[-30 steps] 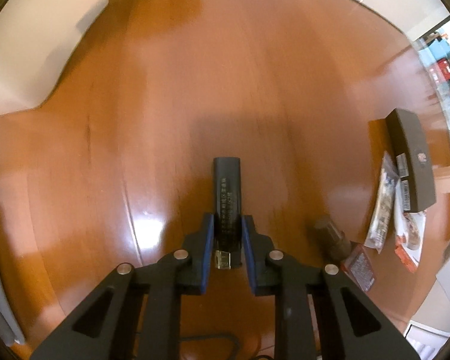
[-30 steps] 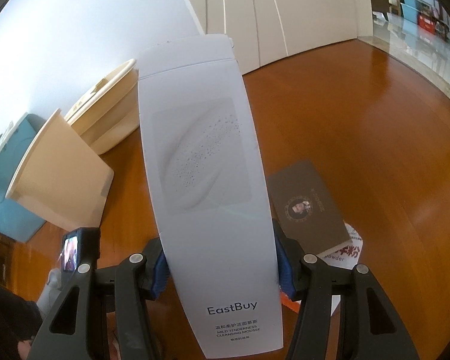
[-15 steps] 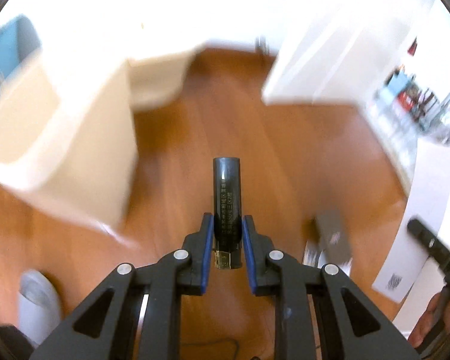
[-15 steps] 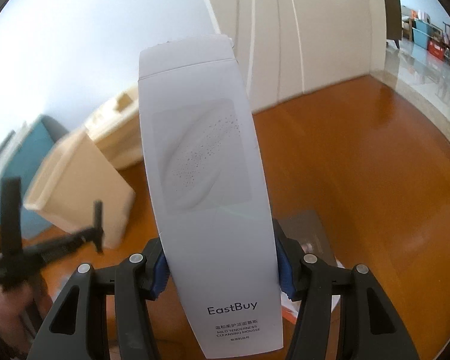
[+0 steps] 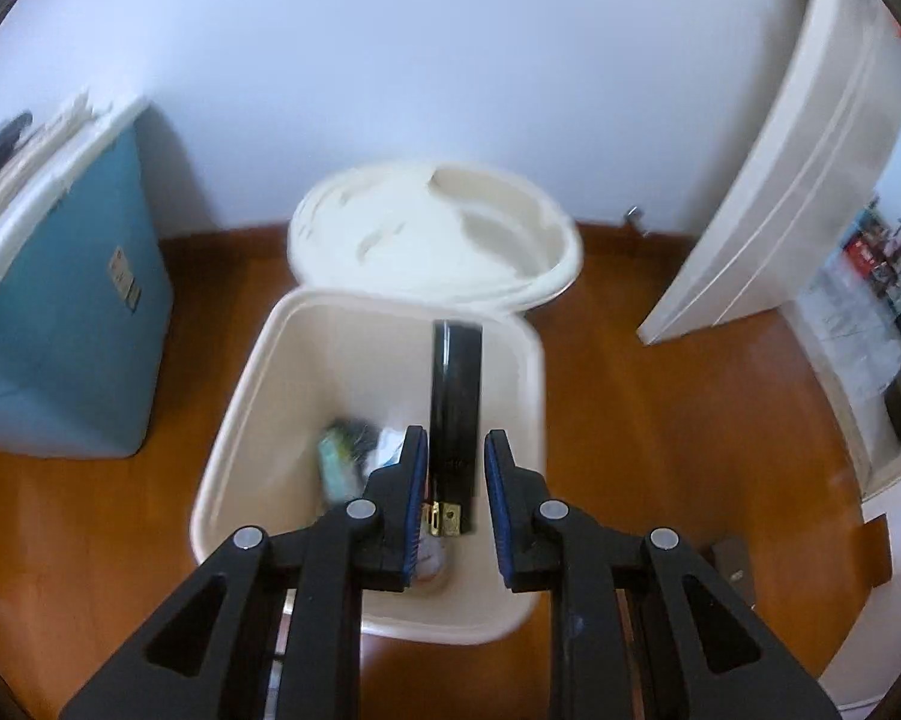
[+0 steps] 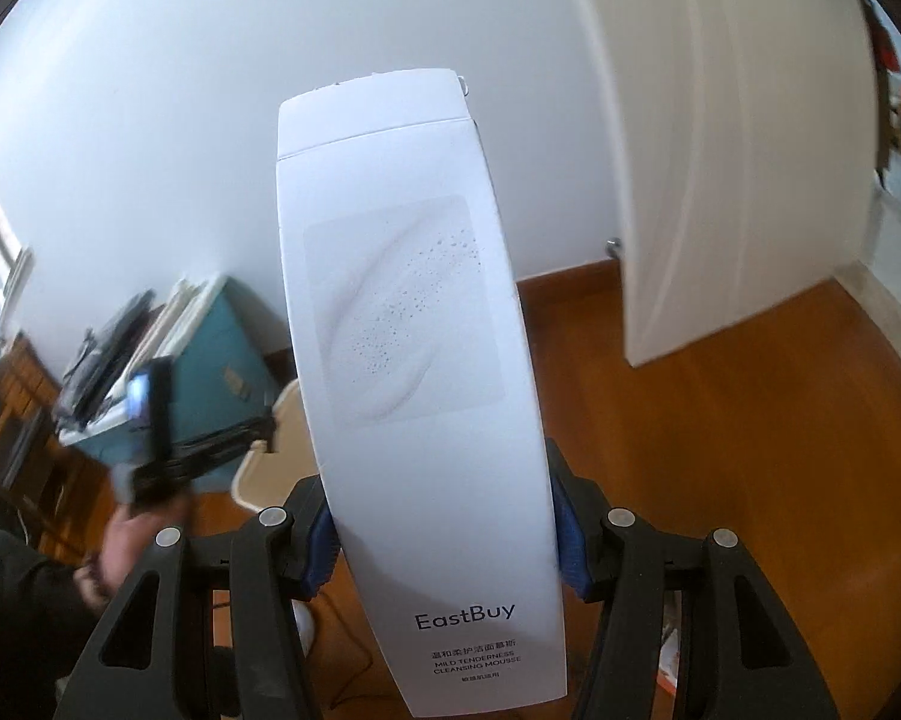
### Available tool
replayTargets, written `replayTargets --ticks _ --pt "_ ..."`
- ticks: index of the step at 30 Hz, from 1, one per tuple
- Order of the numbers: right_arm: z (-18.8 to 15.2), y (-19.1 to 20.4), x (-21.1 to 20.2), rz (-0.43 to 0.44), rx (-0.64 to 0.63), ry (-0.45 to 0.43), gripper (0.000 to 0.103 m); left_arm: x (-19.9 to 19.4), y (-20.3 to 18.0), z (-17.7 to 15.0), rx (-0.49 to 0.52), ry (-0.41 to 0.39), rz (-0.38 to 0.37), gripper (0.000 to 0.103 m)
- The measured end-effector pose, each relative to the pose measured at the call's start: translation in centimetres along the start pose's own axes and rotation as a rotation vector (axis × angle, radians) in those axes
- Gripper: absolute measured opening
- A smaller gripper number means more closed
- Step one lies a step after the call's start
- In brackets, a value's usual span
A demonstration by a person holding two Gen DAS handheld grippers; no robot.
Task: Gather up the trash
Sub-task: 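Drop the black cylinder into the bin with left tool while right tool drops the EastBuy box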
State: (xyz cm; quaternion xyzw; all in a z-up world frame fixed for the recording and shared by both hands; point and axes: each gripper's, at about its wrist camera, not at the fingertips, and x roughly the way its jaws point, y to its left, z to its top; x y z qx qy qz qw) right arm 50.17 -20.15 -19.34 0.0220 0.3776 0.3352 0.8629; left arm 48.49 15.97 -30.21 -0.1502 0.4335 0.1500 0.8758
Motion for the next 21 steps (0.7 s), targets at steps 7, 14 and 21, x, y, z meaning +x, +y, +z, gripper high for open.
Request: replayTargets --ticks 7,14,21 --pt "1.3 5.6 4.9 0.046 0.000 0.084 0.061 -3.0 5.0 -1.0 -0.127 -0.061 -0.014 0.032" --pt "2.5 12.1 18.4 0.101 0.067 0.198 0.061 -7.9 12.3 -3.3 -0.410 -0.145 0.044 0.035" --pt "0.6 15.6 29.8 0.036 0.109 0.289 0.061 -7.2 14.4 -4.1 -0.460 -0.116 0.030 0.035"
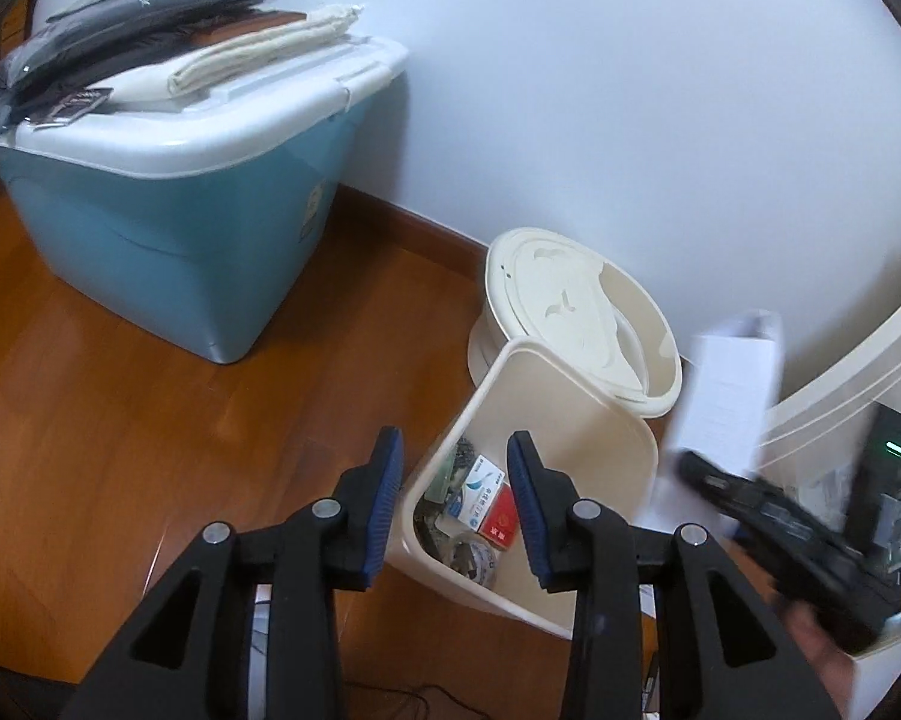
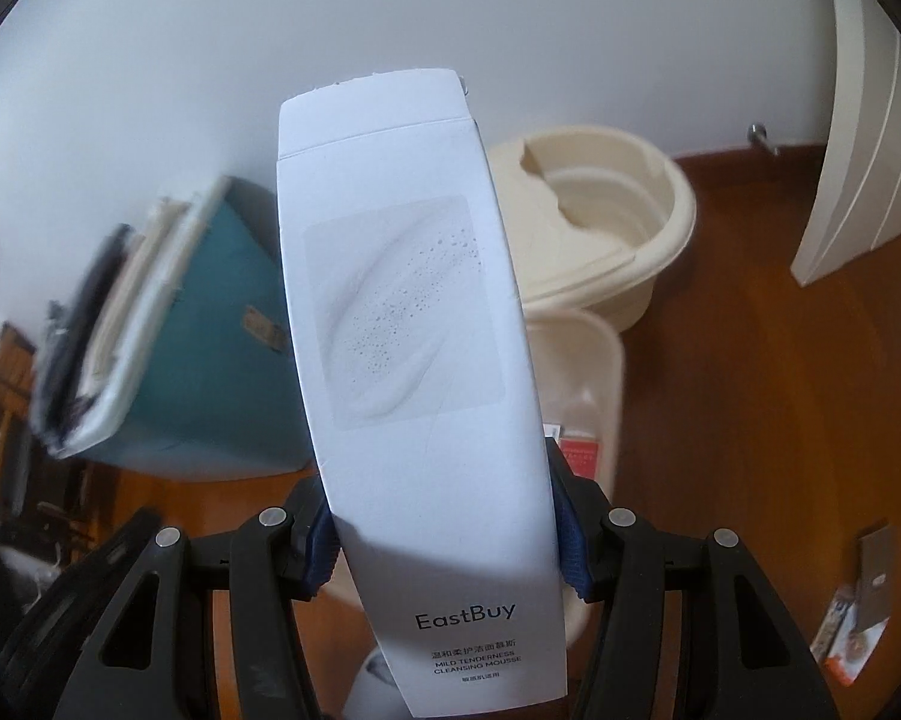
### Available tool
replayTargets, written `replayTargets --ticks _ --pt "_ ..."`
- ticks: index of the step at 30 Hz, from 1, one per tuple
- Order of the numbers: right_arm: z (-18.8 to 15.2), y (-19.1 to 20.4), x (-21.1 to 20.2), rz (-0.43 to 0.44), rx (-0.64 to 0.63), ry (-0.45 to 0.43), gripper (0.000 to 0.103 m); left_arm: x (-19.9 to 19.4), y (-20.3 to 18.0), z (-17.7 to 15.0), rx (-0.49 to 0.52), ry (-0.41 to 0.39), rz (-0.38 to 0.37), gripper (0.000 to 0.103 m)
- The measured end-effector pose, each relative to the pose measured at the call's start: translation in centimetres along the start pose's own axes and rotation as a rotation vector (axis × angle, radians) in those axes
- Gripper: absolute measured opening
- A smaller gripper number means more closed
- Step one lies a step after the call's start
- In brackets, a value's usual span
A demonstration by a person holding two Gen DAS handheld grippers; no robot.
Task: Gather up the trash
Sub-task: 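Drop the black cylinder into the bin with left tool while right tool drops the EastBuy box, then grasp the red-brown spray bottle with left tool while right tool grasps the orange cake bag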
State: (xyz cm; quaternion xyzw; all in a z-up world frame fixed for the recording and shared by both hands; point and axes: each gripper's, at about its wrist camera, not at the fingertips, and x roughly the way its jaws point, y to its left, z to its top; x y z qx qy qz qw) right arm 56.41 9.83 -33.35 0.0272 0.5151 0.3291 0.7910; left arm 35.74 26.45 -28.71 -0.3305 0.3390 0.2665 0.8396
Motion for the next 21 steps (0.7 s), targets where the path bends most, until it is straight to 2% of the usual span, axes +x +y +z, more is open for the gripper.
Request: replayTargets --ticks 4,6,10,12,15,17,18,21 --pt "0.4 1.1 4.6 -0.052 -0.033 0.096 0.062 0.6 -0.2 -0.2 0.032 -0.001 0.004 0.035" --pt "0.3 1.0 4.8 -0.074 -0.063 0.130 0.062 0.6 -0.5 -0.2 0.046 -0.005 0.004 0.035" --pt "0.0 -0.4 -1.2 -0.045 -0.130 0.118 0.063 0.1 -1.7 -0.3 0.077 -0.021 -0.008 0.035" --pt "-0.8 -2.6 -6.3 -0.050 -0.167 0.096 0.073 -0.3 -3.1 -1.1 0.106 -0.015 -0.034 0.035" --pt "-2.9 -7.5 -13.8 -0.103 -0.165 0.070 0.089 -0.1 -6.8 -4.0 0.209 0.040 -0.103 0.035" --pt "-5.2 -12.1 -17.4 -0.164 -0.114 0.043 0.091 0.2 -9.3 -6.6 0.276 0.090 -0.145 0.035" --pt "-7.0 -15.4 -18.8 -0.206 -0.067 0.042 0.093 0.3 -10.8 -8.3 0.318 0.116 -0.169 0.035" --pt "-12.0 -23.2 -19.5 -0.301 0.011 0.056 0.094 0.9 -14.5 -12.9 0.442 0.167 -0.208 0.035"
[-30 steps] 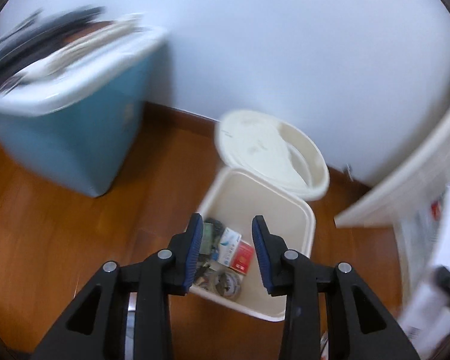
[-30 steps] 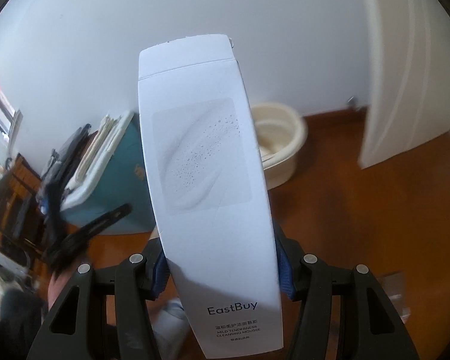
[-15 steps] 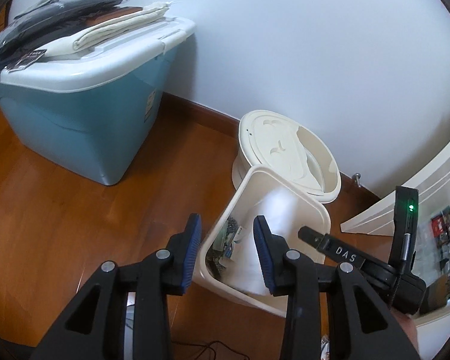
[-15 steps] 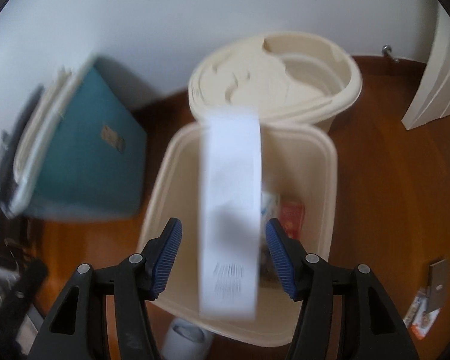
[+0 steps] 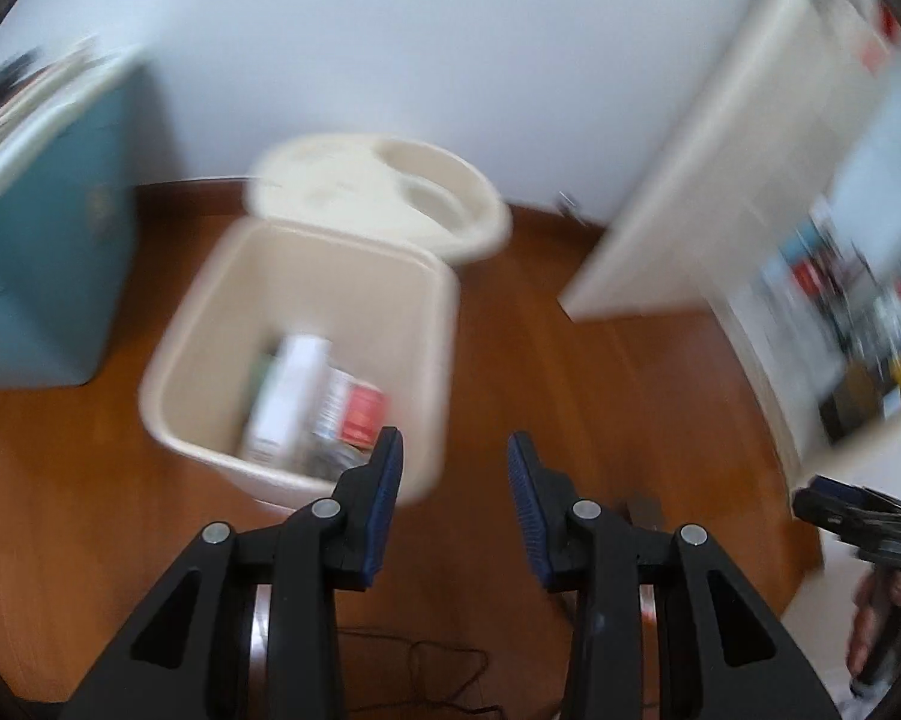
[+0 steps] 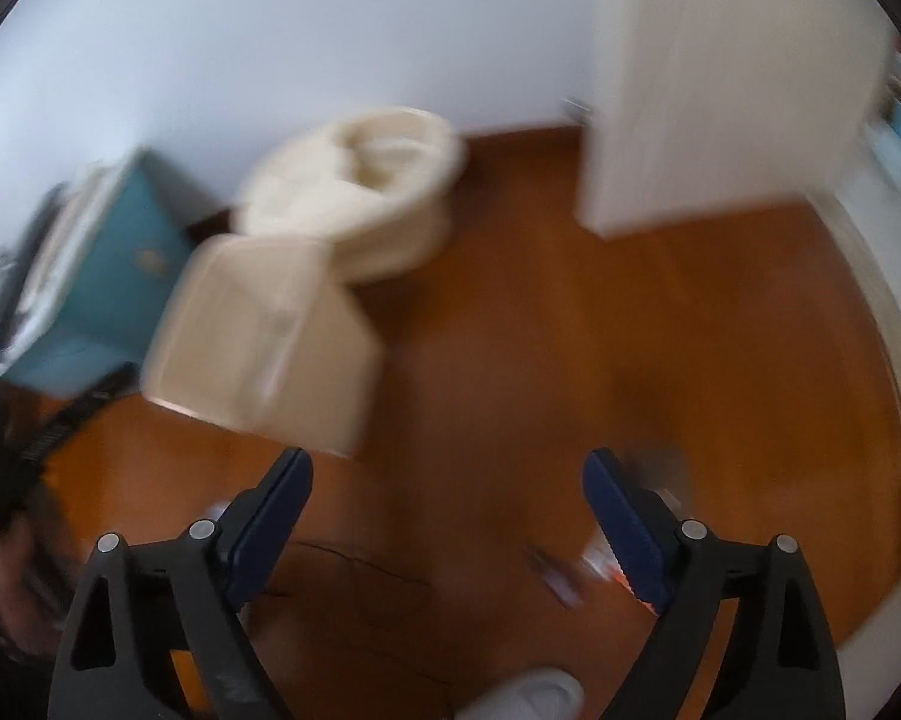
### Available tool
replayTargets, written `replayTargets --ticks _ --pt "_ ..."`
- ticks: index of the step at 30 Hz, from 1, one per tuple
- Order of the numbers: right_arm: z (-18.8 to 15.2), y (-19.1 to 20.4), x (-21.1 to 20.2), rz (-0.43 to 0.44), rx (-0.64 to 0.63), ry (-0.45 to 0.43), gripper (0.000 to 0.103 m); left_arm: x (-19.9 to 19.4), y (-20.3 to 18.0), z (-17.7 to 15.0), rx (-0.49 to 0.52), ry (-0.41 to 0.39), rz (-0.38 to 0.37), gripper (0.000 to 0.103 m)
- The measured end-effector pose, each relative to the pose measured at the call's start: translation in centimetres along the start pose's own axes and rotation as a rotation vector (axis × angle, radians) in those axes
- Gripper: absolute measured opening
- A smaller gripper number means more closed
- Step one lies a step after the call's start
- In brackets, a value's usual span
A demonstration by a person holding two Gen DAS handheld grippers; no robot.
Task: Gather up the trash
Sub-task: 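Grasp the red-brown spray bottle with left tool while right tool grasps the orange cake bag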
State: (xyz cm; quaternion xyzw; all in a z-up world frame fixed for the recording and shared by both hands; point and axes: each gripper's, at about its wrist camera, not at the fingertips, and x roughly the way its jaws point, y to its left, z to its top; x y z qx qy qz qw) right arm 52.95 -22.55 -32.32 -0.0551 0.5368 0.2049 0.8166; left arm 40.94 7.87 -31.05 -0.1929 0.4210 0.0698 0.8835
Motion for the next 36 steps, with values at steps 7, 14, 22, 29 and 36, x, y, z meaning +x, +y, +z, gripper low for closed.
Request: replayTargets --ticks 7,14,22,29,36 --pt "-12.9 -20.2 13.5 -0.033 0.640 0.136 0.094 7.0 -7.4 -6.6 0.180 0.154 -0.008 0.035" --pt "-19.0 -26.2 23.4 0.085 0.857 0.168 0.094 13.3 -10.5 -11.7 0.257 0.268 0.042 0.035" --pt "-20.0 -26.1 27.7 0.207 0.845 0.128 0.074 16.7 -12.9 -14.1 0.308 0.297 0.048 0.035" --pt "-20.0 -24.6 26.2 0.309 0.810 -0.007 0.000 21.9 -13.6 -17.8 0.064 0.488 -0.043 0.045" --pt "-24.1 -25.0 20.0 0.247 0.940 -0.241 0.000 27.2 -14.5 -22.3 -0.172 0.575 0.045 0.058"
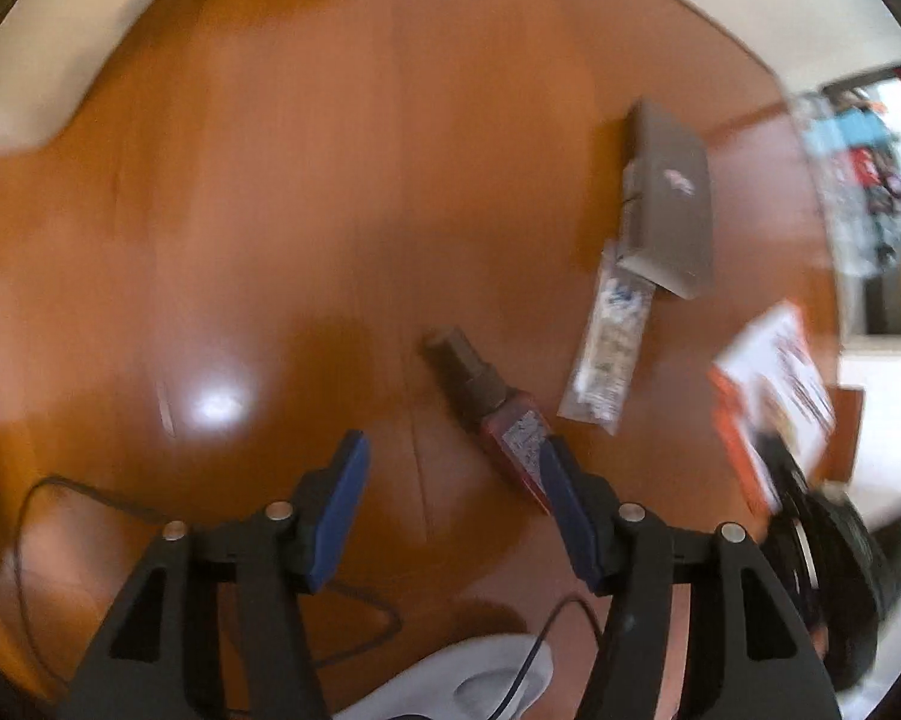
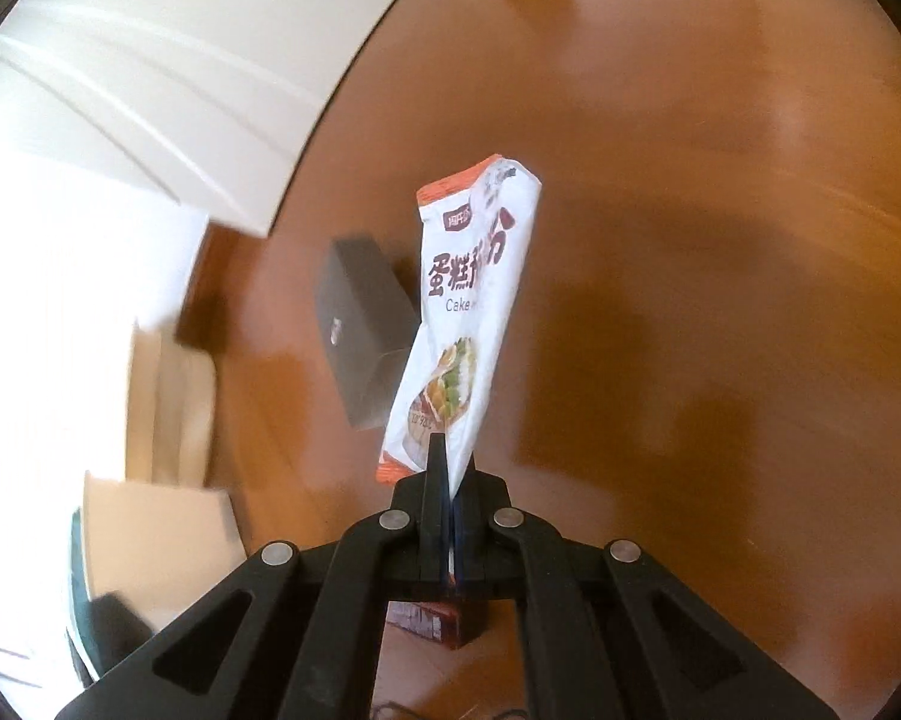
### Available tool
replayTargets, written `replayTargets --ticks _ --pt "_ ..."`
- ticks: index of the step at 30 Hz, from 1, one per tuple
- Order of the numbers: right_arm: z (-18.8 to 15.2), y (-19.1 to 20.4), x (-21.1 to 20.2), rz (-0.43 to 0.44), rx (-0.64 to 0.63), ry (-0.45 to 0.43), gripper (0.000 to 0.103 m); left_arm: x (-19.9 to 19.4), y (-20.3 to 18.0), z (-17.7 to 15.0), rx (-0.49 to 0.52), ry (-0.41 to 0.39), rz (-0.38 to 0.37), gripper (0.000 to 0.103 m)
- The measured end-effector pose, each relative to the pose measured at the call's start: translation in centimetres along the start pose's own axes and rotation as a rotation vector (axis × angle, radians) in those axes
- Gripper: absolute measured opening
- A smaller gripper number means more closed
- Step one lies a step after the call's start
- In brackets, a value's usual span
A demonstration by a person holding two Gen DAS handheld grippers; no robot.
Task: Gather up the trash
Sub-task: 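Grasp the red-brown spray bottle with left tool while right tool grasps the orange cake bag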
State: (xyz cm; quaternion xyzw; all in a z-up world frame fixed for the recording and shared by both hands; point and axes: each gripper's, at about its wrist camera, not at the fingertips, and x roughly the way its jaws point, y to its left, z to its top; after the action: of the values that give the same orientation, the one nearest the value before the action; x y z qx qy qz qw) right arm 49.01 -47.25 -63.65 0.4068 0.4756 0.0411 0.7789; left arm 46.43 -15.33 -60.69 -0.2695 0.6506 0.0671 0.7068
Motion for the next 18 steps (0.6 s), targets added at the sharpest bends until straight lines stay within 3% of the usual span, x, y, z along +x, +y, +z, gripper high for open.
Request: replayTargets --ticks 5,7,8,16,17,18 --pt "-1.0 -0.7 -2.0 0.015 0.008 -0.036 0.001 2.8 -0.8 0.1 -0.123 0.010 0.033 0.058" --pt "-0.9 -0.7 -2.4 0.027 0.021 -0.048 0.001 3.2 -1.2 -0.1 -0.157 0.001 0.030 0.069" --pt "-0.9 -0.6 -2.6 0.033 0.026 -0.053 0.001 3.3 -1.4 -0.3 -0.164 -0.008 0.034 0.075" --pt "-1.6 -1.7 -4.3 0.022 0.024 -0.083 0.001 5.1 -3.2 -1.3 -0.156 -0.029 0.061 0.075" --pt "-1.7 -1.7 -4.4 0.021 0.022 -0.084 0.001 5.0 -3.4 -1.4 -0.141 -0.039 0.067 0.070" --pt "-1.7 -1.7 -4.5 0.020 0.020 -0.086 0.001 5.1 -3.6 -1.4 -0.135 -0.038 0.064 0.053"
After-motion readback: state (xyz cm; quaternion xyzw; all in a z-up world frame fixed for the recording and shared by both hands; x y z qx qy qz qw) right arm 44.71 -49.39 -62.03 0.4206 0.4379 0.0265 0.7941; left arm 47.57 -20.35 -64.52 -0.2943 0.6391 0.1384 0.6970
